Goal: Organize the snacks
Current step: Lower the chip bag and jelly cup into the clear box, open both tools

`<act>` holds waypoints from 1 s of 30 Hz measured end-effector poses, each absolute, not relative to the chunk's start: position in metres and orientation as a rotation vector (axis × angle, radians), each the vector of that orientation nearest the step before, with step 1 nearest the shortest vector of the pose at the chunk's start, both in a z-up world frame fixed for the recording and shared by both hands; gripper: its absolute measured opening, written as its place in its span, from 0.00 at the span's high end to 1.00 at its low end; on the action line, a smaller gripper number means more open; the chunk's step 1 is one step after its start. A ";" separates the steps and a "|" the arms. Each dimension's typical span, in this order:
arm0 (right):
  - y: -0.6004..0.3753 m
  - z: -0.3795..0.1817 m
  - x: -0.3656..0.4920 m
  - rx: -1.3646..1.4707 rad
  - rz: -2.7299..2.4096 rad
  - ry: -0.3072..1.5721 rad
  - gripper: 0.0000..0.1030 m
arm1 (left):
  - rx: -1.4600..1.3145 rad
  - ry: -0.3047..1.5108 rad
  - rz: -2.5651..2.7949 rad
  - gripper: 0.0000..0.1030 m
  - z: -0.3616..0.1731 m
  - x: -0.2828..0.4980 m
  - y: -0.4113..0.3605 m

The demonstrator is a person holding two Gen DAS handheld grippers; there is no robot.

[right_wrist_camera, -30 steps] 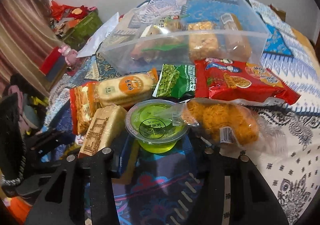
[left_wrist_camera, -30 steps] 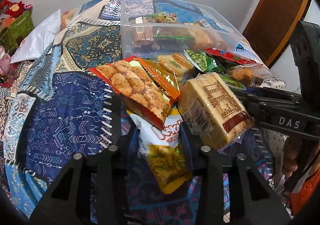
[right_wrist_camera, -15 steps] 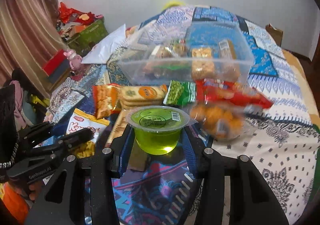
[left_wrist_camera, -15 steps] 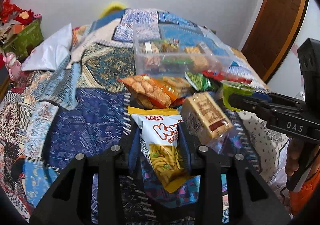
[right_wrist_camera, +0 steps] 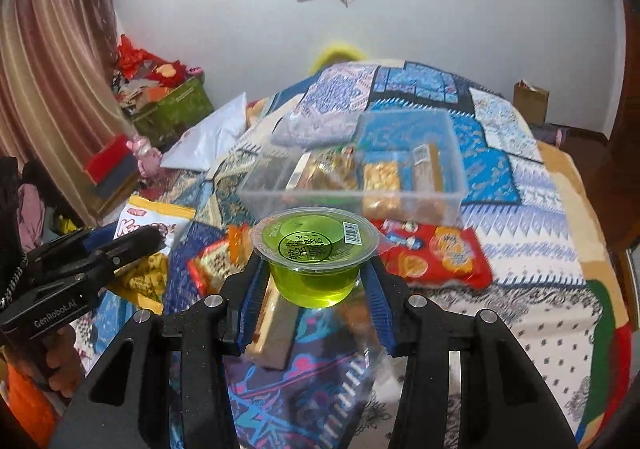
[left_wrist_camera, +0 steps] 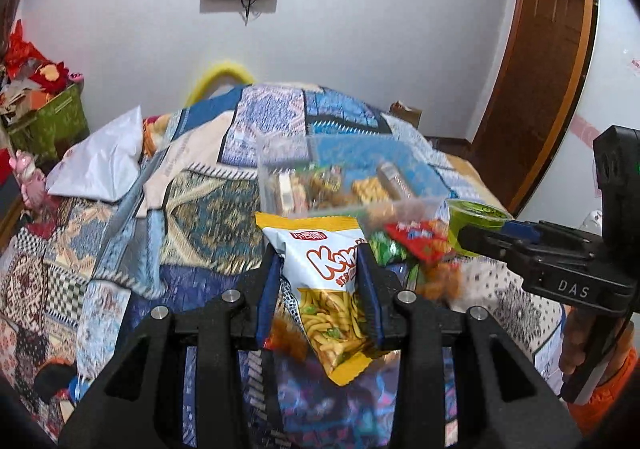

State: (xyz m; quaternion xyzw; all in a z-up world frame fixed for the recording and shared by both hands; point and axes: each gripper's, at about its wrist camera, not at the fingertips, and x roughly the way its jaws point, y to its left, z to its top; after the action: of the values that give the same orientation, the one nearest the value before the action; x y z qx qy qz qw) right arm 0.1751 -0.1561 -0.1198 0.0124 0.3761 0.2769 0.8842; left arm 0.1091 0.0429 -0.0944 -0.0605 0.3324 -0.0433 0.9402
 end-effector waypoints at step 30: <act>-0.151 -0.145 0.291 0.020 0.502 0.834 0.58 | -0.096 0.749 -0.011 0.64 -0.134 0.273 0.040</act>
State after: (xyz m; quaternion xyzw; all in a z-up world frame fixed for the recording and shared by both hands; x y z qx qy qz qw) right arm 0.2913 -0.1506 -0.1447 0.0097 0.4009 0.2411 0.8838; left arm 0.2727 0.0400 -0.1338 -0.0468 0.3657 -0.0055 0.9295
